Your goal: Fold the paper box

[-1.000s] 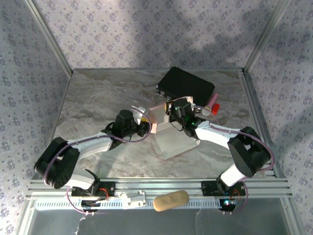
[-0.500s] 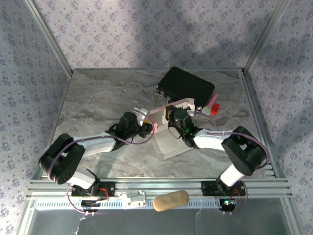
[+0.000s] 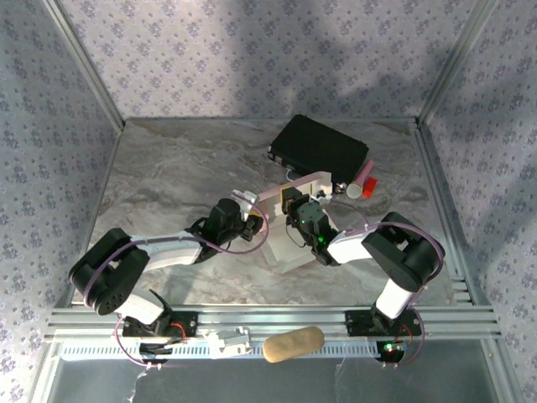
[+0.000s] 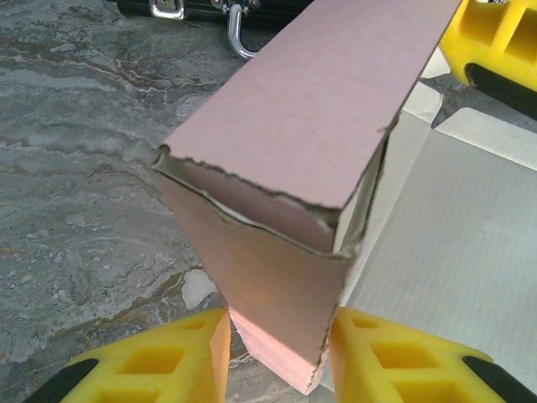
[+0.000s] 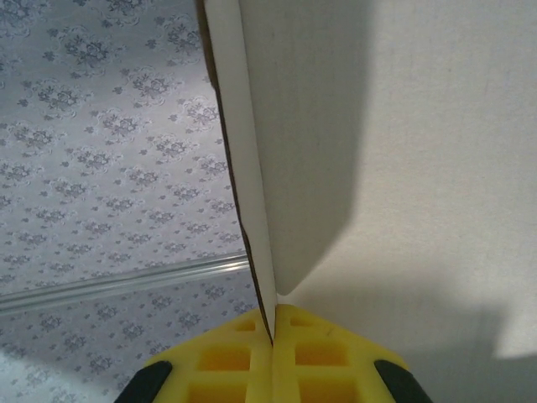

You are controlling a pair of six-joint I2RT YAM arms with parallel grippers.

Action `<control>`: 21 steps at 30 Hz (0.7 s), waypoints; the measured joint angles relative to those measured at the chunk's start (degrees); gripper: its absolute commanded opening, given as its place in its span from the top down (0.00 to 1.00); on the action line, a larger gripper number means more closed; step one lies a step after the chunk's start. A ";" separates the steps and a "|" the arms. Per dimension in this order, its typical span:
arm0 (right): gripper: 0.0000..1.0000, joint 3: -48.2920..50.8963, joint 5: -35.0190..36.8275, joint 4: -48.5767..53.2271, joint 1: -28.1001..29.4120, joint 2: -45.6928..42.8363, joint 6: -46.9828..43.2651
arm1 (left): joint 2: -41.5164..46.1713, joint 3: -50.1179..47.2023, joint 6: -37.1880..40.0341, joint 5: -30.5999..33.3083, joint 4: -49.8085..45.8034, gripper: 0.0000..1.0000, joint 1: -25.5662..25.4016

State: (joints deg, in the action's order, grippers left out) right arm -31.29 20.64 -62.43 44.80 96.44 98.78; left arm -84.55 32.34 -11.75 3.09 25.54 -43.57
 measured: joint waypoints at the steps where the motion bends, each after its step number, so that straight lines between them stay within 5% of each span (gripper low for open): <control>1: 1.00 0.13 0.07 -0.17 0.04 0.00 -0.11 | -0.04 0.00 0.00 0.42 0.02 0.68 -0.13; 16: 1.00 0.57 2.82 -2.58 0.96 1.14 -0.26 | -3.34 1.53 -1.49 10.43 1.97 0.81 -3.43; 21: 1.00 0.57 3.89 -2.91 1.18 1.40 -0.24 | -5.20 2.99 -2.75 17.00 1.75 0.96 -5.20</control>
State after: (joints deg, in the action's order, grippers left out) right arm -30.72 24.53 -65.34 45.98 97.84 98.54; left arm -89.76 35.33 -14.50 20.10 27.29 -48.77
